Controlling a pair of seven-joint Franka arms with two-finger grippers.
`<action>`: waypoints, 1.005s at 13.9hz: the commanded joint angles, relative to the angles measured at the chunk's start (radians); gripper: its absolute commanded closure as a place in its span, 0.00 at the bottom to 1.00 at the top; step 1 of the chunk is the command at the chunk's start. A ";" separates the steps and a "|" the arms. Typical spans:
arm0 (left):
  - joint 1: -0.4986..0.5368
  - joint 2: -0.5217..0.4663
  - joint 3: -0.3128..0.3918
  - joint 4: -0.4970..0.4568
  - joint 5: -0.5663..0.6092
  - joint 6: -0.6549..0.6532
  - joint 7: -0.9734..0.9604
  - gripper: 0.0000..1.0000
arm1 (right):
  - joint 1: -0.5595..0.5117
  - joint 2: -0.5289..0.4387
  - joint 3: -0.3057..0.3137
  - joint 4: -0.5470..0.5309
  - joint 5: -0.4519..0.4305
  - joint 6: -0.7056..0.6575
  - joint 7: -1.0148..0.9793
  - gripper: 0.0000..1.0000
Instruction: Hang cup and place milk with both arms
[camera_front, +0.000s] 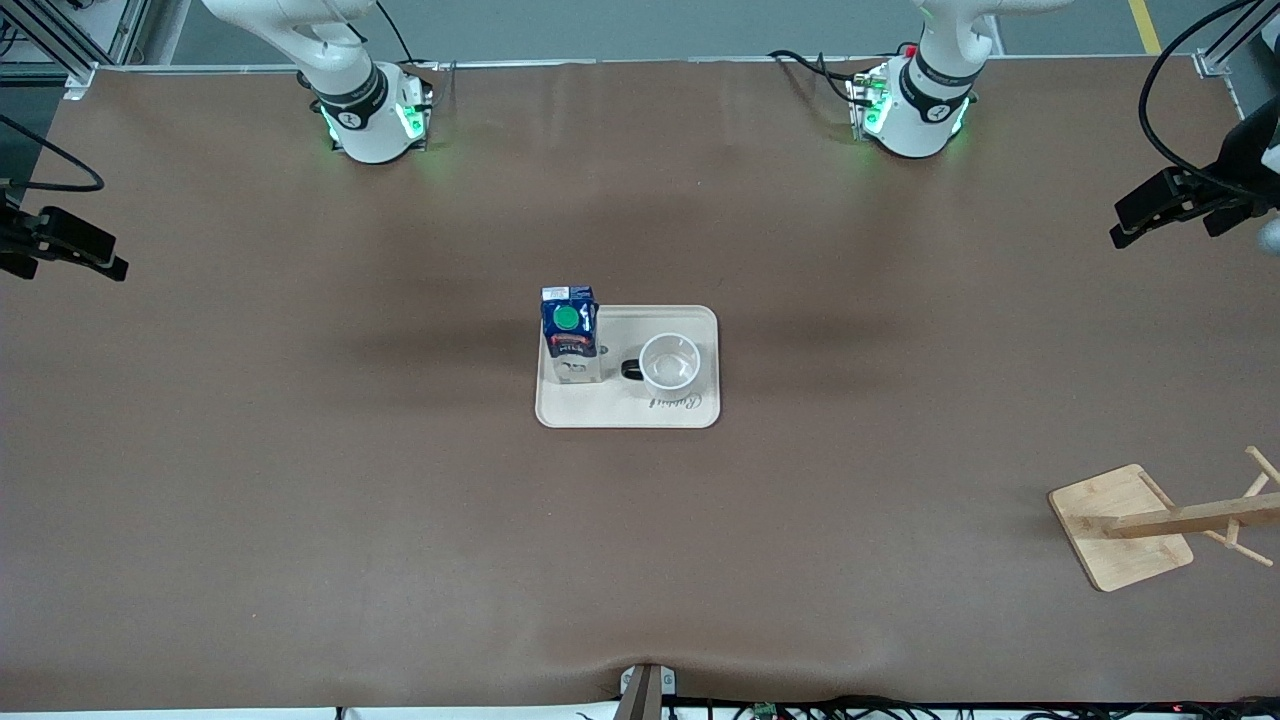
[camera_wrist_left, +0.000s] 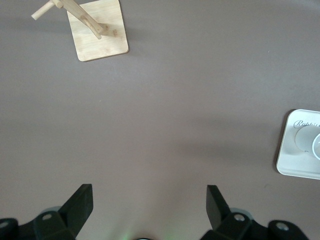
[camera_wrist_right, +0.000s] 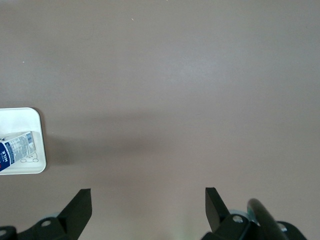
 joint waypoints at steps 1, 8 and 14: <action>0.003 -0.008 -0.007 0.007 0.020 -0.033 0.017 0.00 | -0.014 0.005 0.010 0.016 -0.008 -0.007 -0.005 0.00; -0.003 0.007 -0.019 0.003 -0.006 -0.035 -0.002 0.00 | -0.014 0.005 0.010 0.016 -0.008 -0.007 -0.005 0.00; -0.078 0.117 -0.180 -0.063 -0.028 0.116 -0.268 0.00 | -0.014 0.005 0.010 0.017 -0.008 -0.007 -0.005 0.00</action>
